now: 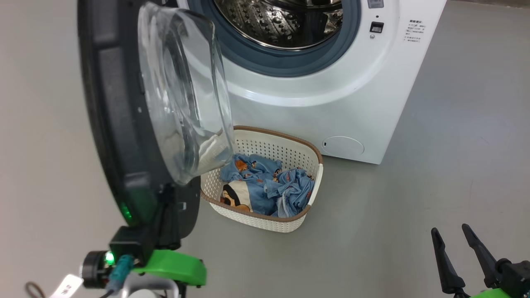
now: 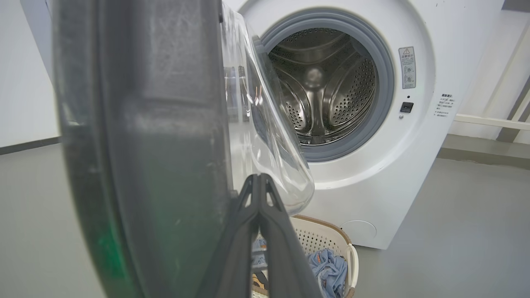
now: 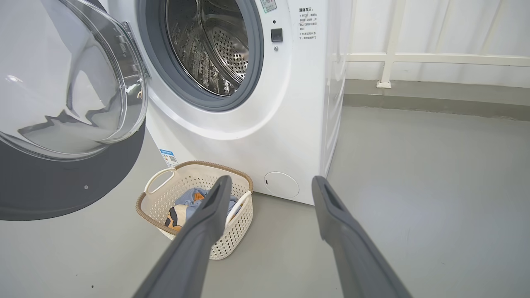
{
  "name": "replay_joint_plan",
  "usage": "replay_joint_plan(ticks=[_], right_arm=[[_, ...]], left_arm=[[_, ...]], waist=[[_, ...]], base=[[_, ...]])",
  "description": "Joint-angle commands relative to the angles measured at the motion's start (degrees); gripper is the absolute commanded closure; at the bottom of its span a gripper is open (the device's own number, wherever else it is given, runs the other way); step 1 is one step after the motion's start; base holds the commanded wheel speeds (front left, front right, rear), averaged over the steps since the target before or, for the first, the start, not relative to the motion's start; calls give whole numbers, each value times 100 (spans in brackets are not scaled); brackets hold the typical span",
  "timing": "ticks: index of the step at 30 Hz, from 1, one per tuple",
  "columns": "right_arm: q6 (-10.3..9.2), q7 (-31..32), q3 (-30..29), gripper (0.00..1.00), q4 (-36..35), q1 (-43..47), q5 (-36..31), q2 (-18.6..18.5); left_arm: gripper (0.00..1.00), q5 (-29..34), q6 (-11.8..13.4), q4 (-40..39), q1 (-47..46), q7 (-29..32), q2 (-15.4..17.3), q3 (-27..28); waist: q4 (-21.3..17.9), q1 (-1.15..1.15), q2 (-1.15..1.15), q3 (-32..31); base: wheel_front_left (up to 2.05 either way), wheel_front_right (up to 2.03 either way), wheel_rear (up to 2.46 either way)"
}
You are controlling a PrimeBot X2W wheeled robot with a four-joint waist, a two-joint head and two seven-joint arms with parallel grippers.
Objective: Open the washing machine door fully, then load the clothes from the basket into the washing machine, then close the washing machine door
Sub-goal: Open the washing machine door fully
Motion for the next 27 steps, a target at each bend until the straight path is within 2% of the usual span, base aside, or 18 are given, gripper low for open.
replay_joint_plan(ticks=[1,16,27], right_arm=[[9,-73,113,0,-161,-156,29,-127],[9,-17,103,0,-281,-199,50,-217],[9,19,13,0,-452,-288,52,-372]], left_arm=[[100,-106,149,-188,-23,-63,260,373],[100,-409,272,-195,113,-165,746,1249],[100,-639,107,232,-66,-236,855,1933]], waist=[[14,0,0,10],[-64,0,0,182],[-68,0,0,516]], base=[[0,0,0],[0,0,0],[0,0,0]])
